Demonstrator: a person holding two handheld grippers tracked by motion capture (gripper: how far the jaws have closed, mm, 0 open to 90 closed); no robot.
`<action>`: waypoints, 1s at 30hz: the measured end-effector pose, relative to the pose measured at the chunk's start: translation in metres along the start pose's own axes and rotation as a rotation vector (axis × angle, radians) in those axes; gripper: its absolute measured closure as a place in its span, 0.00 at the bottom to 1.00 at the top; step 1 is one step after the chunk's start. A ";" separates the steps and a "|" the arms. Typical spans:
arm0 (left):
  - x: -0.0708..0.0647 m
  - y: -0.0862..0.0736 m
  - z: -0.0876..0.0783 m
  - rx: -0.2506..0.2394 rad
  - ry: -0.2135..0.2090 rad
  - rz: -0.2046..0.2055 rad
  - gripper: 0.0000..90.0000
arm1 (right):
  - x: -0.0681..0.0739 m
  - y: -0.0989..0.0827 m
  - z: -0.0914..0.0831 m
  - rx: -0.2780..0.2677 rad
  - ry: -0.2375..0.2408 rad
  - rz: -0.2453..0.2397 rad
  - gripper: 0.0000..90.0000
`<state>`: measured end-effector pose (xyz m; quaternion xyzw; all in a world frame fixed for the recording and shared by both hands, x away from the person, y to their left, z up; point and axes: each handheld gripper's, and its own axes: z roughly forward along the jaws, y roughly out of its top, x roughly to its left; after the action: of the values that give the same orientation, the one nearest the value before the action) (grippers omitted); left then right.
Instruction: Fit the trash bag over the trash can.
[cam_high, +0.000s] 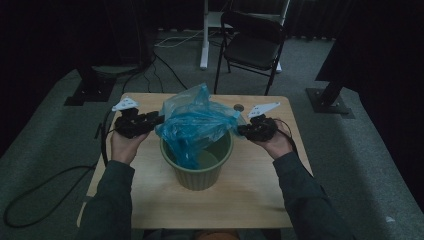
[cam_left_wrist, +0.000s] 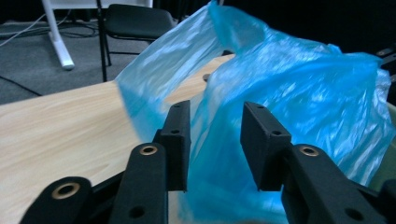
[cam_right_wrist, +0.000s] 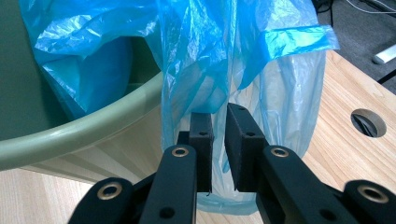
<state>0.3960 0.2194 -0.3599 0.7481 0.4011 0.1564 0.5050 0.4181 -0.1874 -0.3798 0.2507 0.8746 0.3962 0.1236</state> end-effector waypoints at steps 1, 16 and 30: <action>0.000 0.000 0.000 0.000 0.000 0.000 0.68 | 0.000 0.000 0.000 0.001 0.000 -0.001 0.90; -0.007 0.040 0.041 0.054 -0.114 0.064 0.47 | 0.001 0.000 0.001 0.005 0.009 -0.005 0.90; -0.030 0.035 0.050 0.200 -0.087 0.187 0.99 | 0.000 -0.001 0.000 0.011 0.019 0.000 0.93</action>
<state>0.4247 0.1598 -0.3458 0.8349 0.3209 0.1298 0.4280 0.4171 -0.1881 -0.3804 0.2477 0.8778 0.3938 0.1137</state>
